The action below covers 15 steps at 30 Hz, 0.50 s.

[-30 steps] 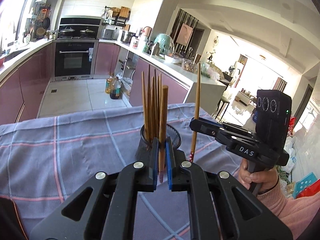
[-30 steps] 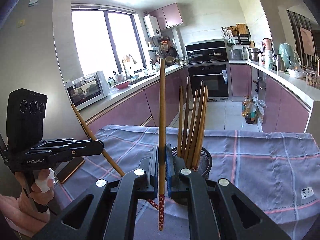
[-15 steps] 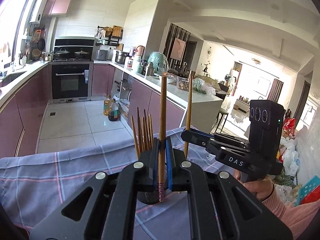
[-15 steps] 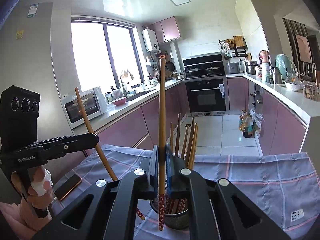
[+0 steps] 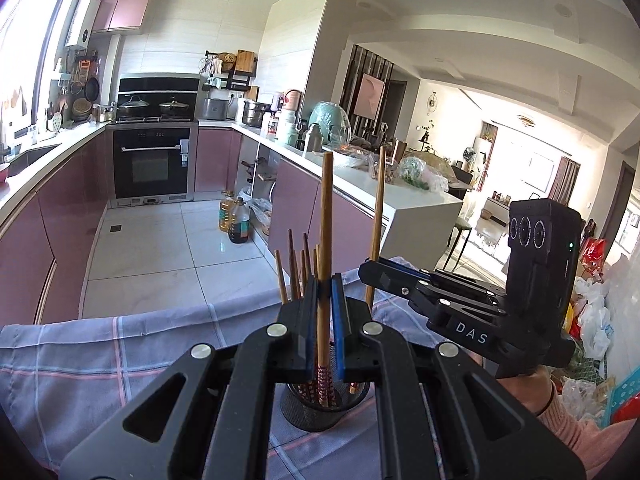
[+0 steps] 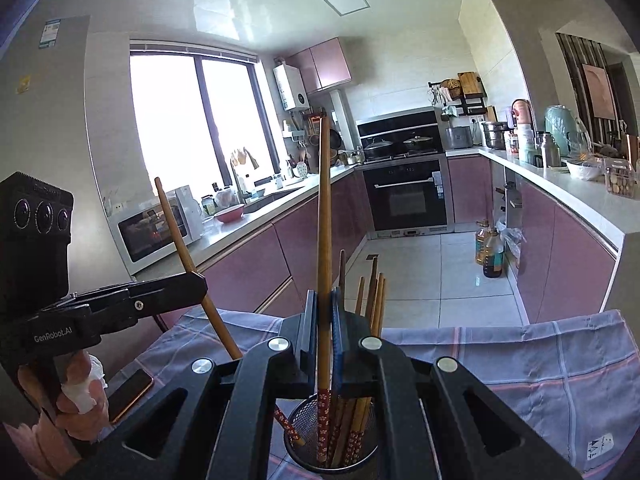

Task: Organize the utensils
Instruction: 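Lower the chopstick into the mesh holder with the left gripper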

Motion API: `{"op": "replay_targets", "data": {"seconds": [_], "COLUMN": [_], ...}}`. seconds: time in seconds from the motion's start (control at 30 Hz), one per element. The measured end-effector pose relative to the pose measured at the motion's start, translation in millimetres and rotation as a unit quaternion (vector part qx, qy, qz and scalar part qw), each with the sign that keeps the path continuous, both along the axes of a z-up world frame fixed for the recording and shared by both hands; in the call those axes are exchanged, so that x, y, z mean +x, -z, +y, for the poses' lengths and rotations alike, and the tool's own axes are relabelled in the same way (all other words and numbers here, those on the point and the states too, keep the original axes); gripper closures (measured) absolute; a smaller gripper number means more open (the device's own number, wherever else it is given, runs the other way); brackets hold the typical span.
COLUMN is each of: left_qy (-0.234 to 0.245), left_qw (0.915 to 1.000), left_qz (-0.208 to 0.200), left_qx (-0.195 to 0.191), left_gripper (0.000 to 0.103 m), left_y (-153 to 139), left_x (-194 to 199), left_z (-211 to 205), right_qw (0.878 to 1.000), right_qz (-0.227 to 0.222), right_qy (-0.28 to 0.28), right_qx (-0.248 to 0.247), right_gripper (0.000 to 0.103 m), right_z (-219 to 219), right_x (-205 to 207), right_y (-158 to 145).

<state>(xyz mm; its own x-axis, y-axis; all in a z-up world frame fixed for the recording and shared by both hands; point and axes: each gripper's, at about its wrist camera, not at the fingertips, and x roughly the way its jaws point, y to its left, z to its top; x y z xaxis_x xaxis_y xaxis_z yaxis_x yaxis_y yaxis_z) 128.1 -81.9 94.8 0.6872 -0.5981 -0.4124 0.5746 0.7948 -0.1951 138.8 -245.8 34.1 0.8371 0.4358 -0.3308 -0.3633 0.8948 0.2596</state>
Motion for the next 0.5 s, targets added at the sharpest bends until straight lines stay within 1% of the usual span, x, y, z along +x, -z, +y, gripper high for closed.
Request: {"op": "replay_targets", "data": {"seconds": [0.2, 0.5], "left_qy": [-0.003, -0.002], "left_qw": [0.9998, 0.9996], "left_qz": [0.009, 0.014], "left_qx": [0.016, 0.023], "left_gripper": [0.096, 0.096], "left_y": [11, 15], "left_x": [1, 10], "left_z": [-8, -9], "right_qw": [1.0, 1.0], "right_qz": [0.014, 0.019], "right_qy": [-0.002, 0.001], "right_qx": [-0.004, -0.005], "right_gripper": [0.097, 0.097], "right_z": [5, 5], "right_x": [4, 6], "right_y": [9, 13]}}
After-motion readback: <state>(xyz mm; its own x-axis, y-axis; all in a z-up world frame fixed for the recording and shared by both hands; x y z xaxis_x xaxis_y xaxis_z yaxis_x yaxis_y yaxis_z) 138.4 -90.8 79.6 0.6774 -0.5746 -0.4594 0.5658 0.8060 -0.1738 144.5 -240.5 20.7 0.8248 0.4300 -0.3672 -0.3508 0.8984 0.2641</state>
